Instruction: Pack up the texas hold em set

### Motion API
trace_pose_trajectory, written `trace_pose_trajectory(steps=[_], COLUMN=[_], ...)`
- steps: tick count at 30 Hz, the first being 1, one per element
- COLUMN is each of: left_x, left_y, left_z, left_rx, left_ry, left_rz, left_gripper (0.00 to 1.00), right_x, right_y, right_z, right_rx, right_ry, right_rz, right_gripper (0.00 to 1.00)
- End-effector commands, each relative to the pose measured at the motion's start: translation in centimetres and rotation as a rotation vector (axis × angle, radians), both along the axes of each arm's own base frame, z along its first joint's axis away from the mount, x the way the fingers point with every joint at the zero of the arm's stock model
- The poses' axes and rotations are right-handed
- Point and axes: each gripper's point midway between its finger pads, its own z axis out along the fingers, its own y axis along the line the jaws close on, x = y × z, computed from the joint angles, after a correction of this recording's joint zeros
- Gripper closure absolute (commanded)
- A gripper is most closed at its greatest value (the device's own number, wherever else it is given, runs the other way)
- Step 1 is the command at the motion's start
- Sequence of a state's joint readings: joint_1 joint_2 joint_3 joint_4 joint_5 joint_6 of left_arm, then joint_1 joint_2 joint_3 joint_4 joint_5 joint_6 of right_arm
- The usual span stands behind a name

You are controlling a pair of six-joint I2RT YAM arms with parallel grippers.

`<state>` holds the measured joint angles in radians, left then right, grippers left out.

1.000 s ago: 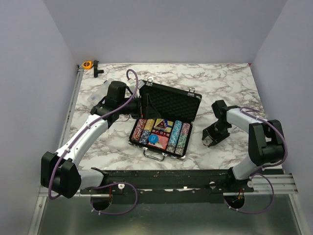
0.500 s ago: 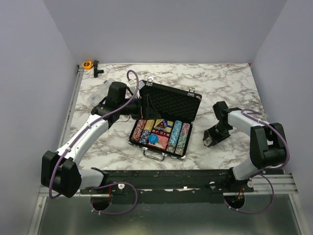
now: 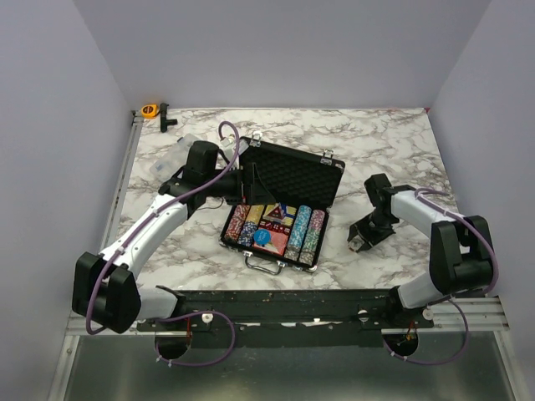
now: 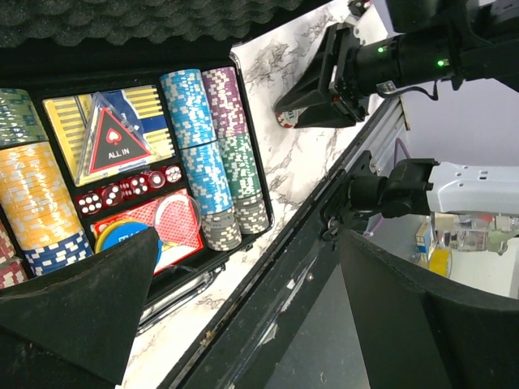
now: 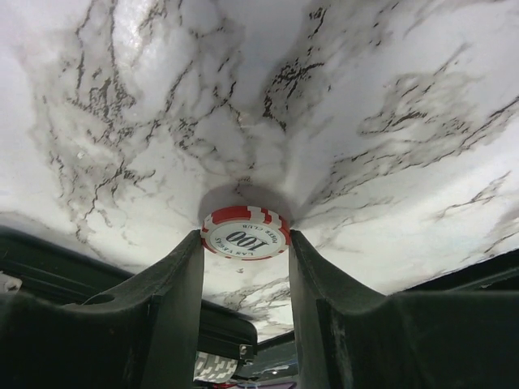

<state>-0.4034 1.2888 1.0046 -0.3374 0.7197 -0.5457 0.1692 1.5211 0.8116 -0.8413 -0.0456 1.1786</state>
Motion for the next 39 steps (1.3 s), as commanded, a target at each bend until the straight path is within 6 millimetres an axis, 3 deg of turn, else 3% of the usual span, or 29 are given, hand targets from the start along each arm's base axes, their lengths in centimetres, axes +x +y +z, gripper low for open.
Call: trace_pose_trajectory(steps=[1, 8, 17, 23, 29, 34, 39], left_x=[0.6, -0.4, -2.4, -1.7, -2.2, -1.7, -1.2], left_y=[-0.1, -1.3, -7.7, -11.9, -15.4, -16.8, -18.0], left_z=[-1.1, -1.4, -1.1, -3.4, -4.8, -5.6, -5.1], left_rx=[0.01, -0.07, -0.183, -0.221, -0.241, -0.203, -0.255], left_ry=[0.007, 0.049, 0.017, 0.038, 0.121, 0.107, 0.02], left_rz=[0.01, 0.012, 0.022, 0.037, 0.016, 0.069, 0.146], left_gripper=[0.09, 0.1, 0.19, 0.42, 0.47, 0.46, 0.48], right_x=[-0.4, 0.7, 1.6, 1.9, 2.8, 3.2, 3.3], right_y=[-0.4, 1.3, 2.7, 3.3, 4.0, 4.8, 5.1], right_z=[0.9, 3.0, 5.4, 7.1, 9.1, 10.3, 11.5], right_rx=[-0.026, 0.08, 0.178, 0.213, 0.262, 0.313, 0.331], right_ry=[-0.002, -0.103, -0.221, -0.231, -0.307, -0.342, -0.358], right_rz=[-0.022, -0.051, -0.039, -0.012, -0.024, -0.017, -0.008], right_gripper=[0.99, 0.99, 0.99, 0.99, 0.99, 0.99, 0.99])
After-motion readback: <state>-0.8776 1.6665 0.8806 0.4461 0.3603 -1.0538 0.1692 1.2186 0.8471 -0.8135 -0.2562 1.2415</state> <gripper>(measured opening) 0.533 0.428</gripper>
